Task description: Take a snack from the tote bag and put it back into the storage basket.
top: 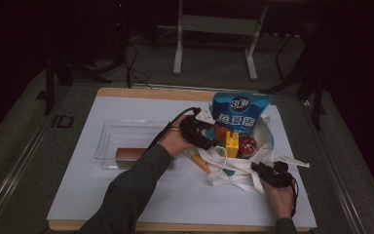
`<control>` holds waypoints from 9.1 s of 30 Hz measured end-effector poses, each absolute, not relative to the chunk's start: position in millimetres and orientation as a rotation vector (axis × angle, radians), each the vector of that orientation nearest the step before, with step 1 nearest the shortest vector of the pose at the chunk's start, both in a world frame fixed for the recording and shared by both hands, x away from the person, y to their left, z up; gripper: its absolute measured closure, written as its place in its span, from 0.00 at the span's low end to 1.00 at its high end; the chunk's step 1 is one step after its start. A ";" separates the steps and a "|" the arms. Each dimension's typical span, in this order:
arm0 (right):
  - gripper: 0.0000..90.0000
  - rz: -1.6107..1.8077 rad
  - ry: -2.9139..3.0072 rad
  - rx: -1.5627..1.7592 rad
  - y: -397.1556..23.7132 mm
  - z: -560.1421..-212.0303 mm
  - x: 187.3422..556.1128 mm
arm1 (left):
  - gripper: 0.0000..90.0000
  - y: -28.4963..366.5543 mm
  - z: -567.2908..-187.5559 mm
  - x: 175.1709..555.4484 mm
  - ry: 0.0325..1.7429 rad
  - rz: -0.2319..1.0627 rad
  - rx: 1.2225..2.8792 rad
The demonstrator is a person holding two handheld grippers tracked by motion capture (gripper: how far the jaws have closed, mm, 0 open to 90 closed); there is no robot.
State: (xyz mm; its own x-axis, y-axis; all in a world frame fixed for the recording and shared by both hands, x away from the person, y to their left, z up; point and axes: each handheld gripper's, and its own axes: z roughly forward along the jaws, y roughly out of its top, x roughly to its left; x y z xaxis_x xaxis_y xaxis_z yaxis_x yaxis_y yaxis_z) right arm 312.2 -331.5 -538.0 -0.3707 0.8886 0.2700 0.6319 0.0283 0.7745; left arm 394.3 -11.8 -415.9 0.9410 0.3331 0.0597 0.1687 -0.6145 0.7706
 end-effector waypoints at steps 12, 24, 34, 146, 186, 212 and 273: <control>0.80 1.263 2.021 1.558 -331.5 -538.0 312.2 | 0.38 -21.2 -419.5 400.0 0.361 0.248 2.256; 0.80 1.264 2.023 1.560 -331.6 -538.0 312.3 | 0.38 -23.4 -426.0 409.5 0.385 0.233 2.267; 0.80 1.265 2.023 1.562 -331.7 -538.0 312.3 | 0.37 -31.7 -432.4 409.7 0.365 0.218 2.286; 0.78 1.292 2.028 1.575 -334.5 -538.8 313.7 | 0.31 -88.1 -465.8 408.2 0.227 0.222 2.399; 0.78 1.296 2.027 1.575 -334.8 -538.9 313.9 | 0.31 -61.2 -422.2 400.7 0.438 0.325 2.320; 0.78 1.296 2.026 1.578 -334.9 -539.0 313.9 | 0.31 -14.5 -387.3 396.3 0.573 0.425 2.198; 0.78 1.297 2.024 1.580 -334.9 -539.1 313.7 | 0.31 66.8 -382.2 384.8 0.792 0.524 2.146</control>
